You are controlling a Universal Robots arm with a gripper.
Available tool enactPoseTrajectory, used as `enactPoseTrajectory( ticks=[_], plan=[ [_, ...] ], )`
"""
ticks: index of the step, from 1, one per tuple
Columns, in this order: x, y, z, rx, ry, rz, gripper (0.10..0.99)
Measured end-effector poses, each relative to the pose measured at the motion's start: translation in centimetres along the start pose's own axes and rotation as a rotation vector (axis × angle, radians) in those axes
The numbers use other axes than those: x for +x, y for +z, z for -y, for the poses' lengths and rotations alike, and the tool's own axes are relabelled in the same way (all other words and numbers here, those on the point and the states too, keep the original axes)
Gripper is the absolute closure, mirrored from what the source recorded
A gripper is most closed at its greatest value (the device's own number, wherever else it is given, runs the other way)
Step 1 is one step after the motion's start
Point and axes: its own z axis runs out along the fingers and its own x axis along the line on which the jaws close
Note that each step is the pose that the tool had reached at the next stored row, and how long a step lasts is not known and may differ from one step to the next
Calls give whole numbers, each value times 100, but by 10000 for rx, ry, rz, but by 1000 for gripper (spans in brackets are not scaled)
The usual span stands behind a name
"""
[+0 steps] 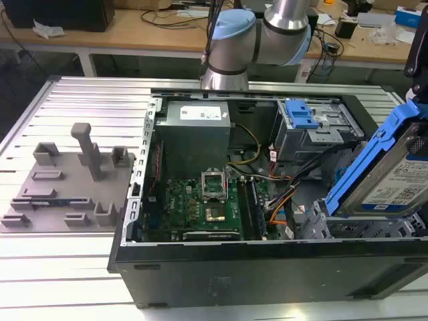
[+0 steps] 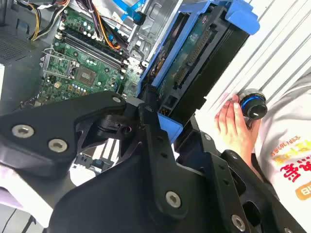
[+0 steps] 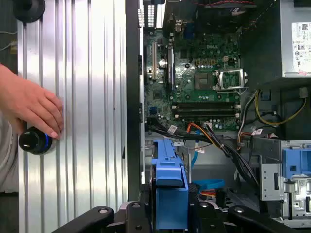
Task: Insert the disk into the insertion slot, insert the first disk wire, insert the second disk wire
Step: 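Insert the disk into the insertion slot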
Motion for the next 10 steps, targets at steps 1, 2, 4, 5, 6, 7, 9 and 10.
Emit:
enactPoseTrajectory(
  ticks=[1,2,4,5,6,7,9,10],
  plan=[
    [0,0,0,0,0,0,718],
    [0,0,0,0,0,0,718],
    [0,0,0,0,0,0,718],
    [0,0,0,0,0,0,718],
    [0,0,0,0,0,0,718],
    [0,0,0,0,0,0,718],
    [0,0,0,0,0,0,718],
    [0,0,0,0,0,0,718]
  ],
)
